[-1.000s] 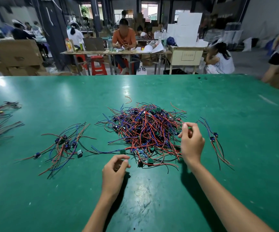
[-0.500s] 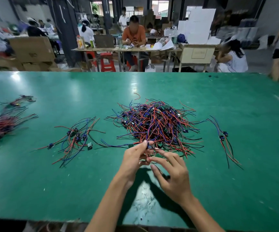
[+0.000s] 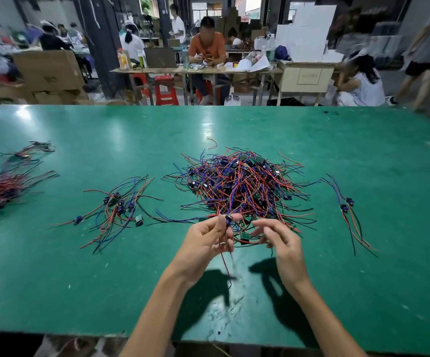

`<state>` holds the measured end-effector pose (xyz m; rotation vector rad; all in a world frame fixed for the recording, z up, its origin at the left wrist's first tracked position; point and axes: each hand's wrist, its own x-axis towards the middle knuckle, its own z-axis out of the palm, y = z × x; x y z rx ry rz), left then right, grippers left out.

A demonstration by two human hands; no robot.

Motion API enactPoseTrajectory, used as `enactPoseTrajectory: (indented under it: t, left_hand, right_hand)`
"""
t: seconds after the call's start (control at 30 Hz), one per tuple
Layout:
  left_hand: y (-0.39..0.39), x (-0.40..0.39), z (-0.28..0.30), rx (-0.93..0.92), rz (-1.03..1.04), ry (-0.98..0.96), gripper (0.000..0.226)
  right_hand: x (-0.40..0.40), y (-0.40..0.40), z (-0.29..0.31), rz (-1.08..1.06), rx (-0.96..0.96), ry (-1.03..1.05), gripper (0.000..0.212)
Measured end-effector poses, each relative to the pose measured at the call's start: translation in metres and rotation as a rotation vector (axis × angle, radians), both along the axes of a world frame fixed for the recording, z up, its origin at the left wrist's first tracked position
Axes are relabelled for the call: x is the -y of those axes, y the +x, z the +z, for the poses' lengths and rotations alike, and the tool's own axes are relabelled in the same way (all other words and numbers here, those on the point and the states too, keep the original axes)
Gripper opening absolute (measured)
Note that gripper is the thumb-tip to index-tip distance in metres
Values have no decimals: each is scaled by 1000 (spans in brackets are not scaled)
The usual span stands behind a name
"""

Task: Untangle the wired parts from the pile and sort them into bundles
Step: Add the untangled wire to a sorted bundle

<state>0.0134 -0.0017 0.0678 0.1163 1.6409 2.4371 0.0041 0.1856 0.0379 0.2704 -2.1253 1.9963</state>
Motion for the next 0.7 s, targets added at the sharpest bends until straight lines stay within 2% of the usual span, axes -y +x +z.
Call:
enactPoseTrajectory:
  t: [0.07, 0.13, 0.23, 0.37, 0.47, 0.7]
  left_hand:
    - [0, 0, 0, 3, -47, -37, 40]
    - [1, -1, 1, 0, -89, -69, 37]
    - [3, -3, 4, -2, -125, -98, 28]
    - [7, -2, 4, -12, -175, -107, 18]
    - [8, 0, 3, 3, -134, -122, 16]
    - [3, 0, 1, -99, 22, -374, 18]
  right_hand:
    - [1, -9, 20, 211, 165, -52, 35]
    - [6, -16, 33, 281, 269, -61, 35]
    - [15, -19, 34, 234, 202, -3, 18]
    - [15, -18, 30, 178, 220, -44, 13]
    - [16, -17, 29, 147, 244, -83, 12]
    - [21, -18, 32, 23, 263, -286, 9]
